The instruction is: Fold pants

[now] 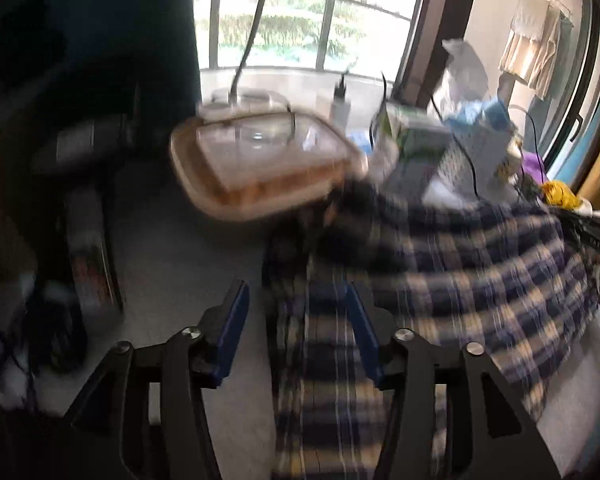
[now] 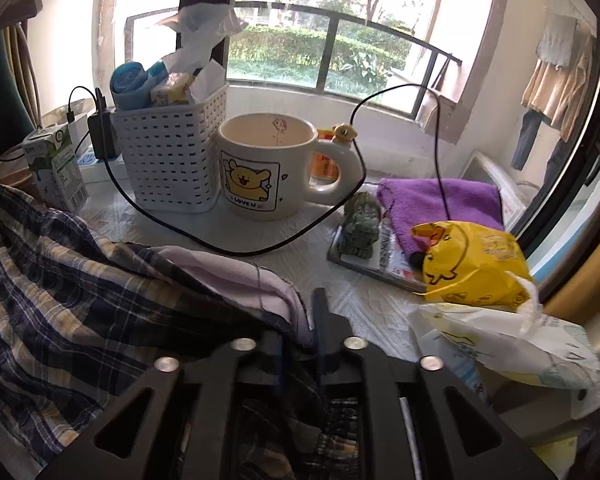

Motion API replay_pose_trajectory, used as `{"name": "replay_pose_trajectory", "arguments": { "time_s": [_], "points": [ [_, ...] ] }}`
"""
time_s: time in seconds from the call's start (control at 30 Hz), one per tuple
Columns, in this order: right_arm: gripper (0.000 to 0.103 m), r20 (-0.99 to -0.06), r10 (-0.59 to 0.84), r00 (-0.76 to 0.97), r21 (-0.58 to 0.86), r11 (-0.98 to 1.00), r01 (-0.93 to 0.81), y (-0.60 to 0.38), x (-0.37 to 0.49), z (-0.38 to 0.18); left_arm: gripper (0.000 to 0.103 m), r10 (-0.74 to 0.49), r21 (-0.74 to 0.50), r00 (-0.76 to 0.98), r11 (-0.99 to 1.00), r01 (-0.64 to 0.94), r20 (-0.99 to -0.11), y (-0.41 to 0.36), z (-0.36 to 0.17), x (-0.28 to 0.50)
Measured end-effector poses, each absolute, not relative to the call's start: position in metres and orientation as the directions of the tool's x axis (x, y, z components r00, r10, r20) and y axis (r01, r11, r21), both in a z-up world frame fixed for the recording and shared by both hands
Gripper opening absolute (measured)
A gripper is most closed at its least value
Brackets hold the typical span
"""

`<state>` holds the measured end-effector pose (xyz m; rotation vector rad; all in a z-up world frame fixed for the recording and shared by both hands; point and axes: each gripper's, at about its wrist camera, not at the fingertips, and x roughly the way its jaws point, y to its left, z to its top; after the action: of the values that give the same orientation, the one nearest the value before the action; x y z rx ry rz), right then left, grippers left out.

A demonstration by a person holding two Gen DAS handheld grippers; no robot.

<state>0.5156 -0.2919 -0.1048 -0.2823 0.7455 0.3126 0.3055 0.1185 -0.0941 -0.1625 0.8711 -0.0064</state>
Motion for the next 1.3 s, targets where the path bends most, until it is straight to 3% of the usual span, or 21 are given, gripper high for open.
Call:
{"name": "replay_pose_trajectory", "arguments": {
  "time_s": [0.03,0.07,0.1,0.4,0.67,1.0,1.07,1.1,1.17,1.2,1.23,1.3],
  "points": [
    [0.08,-0.694,0.178,0.698,-0.138,0.918,-0.371,-0.294,0.512,-0.102,0.054,-0.081,-0.152,0.629,0.987,-0.059,-0.773,0.117,-0.099,0.298],
    [0.092,-0.682,0.182,0.709,-0.136,0.92,-0.367,-0.297,0.508,-0.098,0.054,-0.089,-0.159,0.621,0.986,-0.058,-0.779,0.115,-0.103,0.293],
    [0.096,-0.672,0.183,0.717,-0.138,0.921,-0.364,-0.298,0.504,-0.094,0.056,-0.101,-0.169,0.608,0.984,-0.056,-0.788,0.114,-0.107,0.285],
    [0.096,-0.653,0.153,0.742,-0.101,0.953,-0.285,-0.327,0.466,-0.079,0.067,-0.162,-0.266,0.574,0.959,-0.101,-0.803,0.115,-0.122,0.241],
    [0.096,-0.702,0.153,0.696,0.012,0.979,-0.203,-0.363,0.431,-0.104,0.072,-0.126,-0.197,0.573,0.978,-0.063,-0.809,0.105,-0.122,0.238],
    [0.096,-0.728,0.264,0.633,0.257,0.961,-0.106,-0.387,0.399,-0.138,0.071,-0.081,-0.141,0.6,0.988,-0.054,-0.796,0.096,-0.124,0.236],
    [0.096,-0.718,0.315,0.62,0.309,0.943,-0.121,-0.381,0.395,-0.144,0.064,-0.07,-0.125,0.604,0.991,-0.049,-0.794,0.094,-0.124,0.235],
    [0.096,-0.717,0.325,0.617,0.319,0.939,-0.124,-0.377,0.395,-0.146,0.05,-0.062,-0.112,0.605,0.993,-0.045,-0.794,0.092,-0.124,0.235],
    [0.085,-0.727,0.335,0.599,0.317,0.938,-0.141,-0.36,0.397,-0.153,0.042,-0.064,-0.107,0.601,0.994,-0.036,-0.797,0.09,-0.123,0.236],
    [0.071,-0.735,0.325,0.595,0.297,0.943,-0.148,-0.352,0.398,-0.154,0.03,-0.075,-0.113,0.599,0.993,-0.026,-0.797,0.089,-0.122,0.235],
    [0.062,-0.739,0.275,0.615,0.233,0.961,-0.15,-0.343,0.397,-0.154,0.019,-0.094,-0.131,0.595,0.991,-0.02,-0.798,0.088,-0.121,0.235],
    [0.036,-0.743,0.269,0.613,0.191,0.963,-0.191,-0.327,0.395,-0.154,0.012,-0.112,-0.154,0.59,0.988,-0.02,-0.8,0.087,-0.12,0.232]
  ]
}}
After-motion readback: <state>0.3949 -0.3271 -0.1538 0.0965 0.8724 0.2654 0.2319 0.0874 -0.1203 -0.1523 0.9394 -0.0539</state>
